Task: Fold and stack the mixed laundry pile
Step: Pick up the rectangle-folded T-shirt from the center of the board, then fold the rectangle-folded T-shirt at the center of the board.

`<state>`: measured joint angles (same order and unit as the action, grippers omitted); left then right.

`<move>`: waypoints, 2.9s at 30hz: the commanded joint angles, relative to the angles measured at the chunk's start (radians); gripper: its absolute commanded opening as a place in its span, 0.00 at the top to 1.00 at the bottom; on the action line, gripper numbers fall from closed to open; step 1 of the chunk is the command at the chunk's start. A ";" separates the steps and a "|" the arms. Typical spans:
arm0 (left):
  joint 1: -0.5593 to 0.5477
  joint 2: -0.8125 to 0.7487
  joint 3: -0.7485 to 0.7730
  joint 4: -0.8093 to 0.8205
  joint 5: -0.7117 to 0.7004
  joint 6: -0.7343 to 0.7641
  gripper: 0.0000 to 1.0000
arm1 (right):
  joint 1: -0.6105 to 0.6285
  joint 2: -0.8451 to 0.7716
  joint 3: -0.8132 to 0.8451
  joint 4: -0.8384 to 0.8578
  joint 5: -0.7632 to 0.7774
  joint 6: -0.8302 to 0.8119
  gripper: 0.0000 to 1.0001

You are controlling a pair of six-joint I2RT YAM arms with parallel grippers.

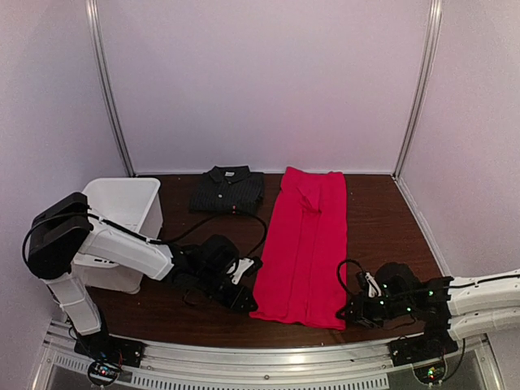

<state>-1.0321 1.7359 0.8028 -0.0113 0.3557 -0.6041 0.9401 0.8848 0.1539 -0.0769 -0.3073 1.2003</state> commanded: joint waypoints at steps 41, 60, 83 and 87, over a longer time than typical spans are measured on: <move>-0.135 -0.014 -0.072 0.060 0.013 -0.150 1.00 | 0.100 -0.077 -0.044 -0.024 -0.057 0.059 1.00; -0.054 -0.107 0.099 -0.058 -0.004 -0.034 1.00 | 0.037 -0.192 0.185 -0.242 0.134 -0.119 1.00; 0.246 0.321 0.669 -0.116 -0.052 0.126 1.00 | -0.616 0.477 0.535 0.071 -0.155 -0.627 1.00; 0.271 0.391 0.757 -0.122 -0.068 0.144 1.00 | -0.662 0.573 0.597 0.112 -0.175 -0.656 1.00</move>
<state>-0.7841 2.0686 1.4792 -0.1299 0.3241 -0.5049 0.3176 1.3972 0.6891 -0.0521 -0.4442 0.6128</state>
